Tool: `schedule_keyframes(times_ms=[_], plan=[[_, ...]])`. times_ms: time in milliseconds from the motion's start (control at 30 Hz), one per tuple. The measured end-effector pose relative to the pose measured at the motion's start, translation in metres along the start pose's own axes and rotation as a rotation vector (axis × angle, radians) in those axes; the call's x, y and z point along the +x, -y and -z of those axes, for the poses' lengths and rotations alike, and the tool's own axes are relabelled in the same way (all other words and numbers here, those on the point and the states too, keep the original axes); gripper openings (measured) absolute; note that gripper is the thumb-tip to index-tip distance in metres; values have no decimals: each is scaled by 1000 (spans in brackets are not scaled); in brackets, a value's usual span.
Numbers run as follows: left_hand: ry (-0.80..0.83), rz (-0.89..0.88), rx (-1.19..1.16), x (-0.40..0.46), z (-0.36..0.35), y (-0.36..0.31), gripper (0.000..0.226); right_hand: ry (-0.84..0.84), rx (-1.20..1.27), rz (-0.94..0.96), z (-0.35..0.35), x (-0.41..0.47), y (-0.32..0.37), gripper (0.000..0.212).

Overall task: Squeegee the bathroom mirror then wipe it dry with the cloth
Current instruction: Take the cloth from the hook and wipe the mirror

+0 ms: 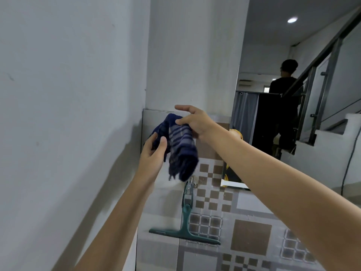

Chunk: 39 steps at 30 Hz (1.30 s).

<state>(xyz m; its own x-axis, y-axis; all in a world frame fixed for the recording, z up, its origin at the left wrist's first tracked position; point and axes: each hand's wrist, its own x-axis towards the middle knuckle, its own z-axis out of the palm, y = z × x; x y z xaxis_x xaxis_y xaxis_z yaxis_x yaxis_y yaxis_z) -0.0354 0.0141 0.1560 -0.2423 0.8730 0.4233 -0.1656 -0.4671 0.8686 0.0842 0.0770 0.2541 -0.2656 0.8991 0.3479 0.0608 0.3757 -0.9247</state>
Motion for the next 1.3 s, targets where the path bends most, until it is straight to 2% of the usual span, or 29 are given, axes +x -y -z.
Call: schedule_keyframes(times_ms=[200, 333, 433, 500, 567, 700, 900, 1100, 1300], plan=[[7, -60, -124, -7, 6, -23, 35, 101, 203, 142, 2, -13, 33, 50], [236, -72, -192, -23, 2, -49, 33, 144, 244, 194, 2, -40, 57, 49], [382, -118, -347, -43, -13, -59, 47, 171, 229, 187, 8, -66, 69, 48], [378, -110, -432, -53, -20, -64, 63, 179, 224, 176, 16, -84, 73, 47], [355, -96, -441, -63, -25, -69, 64, 172, 215, 168, 28, -103, 76, 44], [318, -112, -314, -79, -31, -82, 41, 123, 179, 150, 58, -136, 76, 40], [297, -216, -12, -96, -40, -107, 37, 48, -16, 136, 97, -174, 78, 32], [229, -426, 261, -106, -69, -130, 43, -104, -162, 365, 117, -208, 79, 36], [127, -508, 447, -122, -116, -135, 42, -186, -236, 525, 157, -241, 75, 32]])
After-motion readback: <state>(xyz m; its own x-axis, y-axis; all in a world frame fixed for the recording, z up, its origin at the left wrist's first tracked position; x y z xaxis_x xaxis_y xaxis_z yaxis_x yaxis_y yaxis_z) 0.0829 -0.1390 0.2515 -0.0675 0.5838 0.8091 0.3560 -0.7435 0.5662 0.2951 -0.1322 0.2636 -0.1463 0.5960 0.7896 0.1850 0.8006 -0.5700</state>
